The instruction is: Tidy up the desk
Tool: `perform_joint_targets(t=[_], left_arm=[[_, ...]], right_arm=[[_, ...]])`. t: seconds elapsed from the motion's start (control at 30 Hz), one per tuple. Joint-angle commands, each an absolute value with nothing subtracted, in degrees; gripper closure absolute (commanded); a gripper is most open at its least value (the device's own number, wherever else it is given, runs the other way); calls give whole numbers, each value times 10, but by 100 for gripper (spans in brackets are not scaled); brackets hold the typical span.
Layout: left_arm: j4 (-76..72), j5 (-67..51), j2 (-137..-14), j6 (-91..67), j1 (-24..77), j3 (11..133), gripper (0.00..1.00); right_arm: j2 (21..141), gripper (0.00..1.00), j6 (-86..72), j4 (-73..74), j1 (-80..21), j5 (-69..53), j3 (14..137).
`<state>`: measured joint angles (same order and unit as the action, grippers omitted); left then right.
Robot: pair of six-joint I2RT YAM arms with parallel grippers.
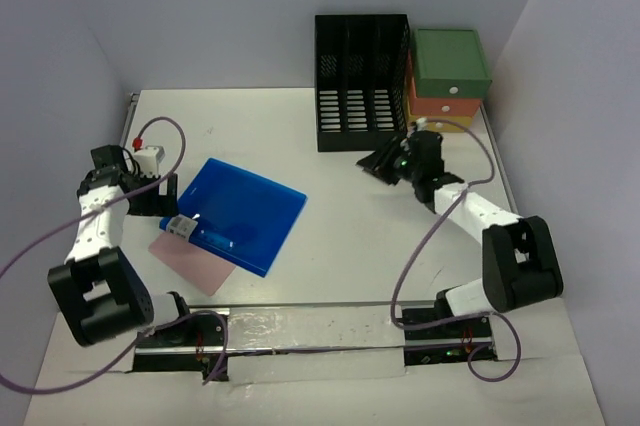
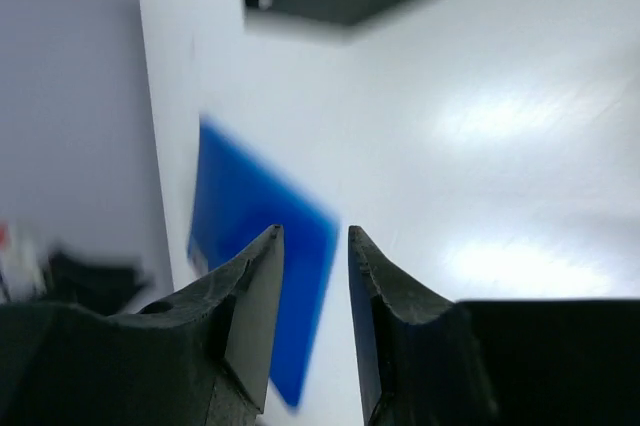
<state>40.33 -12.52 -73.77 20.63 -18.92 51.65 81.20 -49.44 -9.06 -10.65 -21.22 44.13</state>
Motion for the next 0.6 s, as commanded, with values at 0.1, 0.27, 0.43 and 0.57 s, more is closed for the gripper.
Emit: perform_joint_targets(t=[0.1,0.27,0.43,0.57], left_arm=[[428,-223,-860,217,-193,603,1],[411,-227,-910,197,-193,622,4],[383,-213,-915,187,-193,600,6],[365,-202,-915,187,-193,579,6]], right_arm=[[765,58,-584,-216,-281,-237,318],[791,57,-668,-322,-392,-181,277],[874,57,-733,-403,-461,-155,268],[930,57,-774,-448,-513,-135,283]])
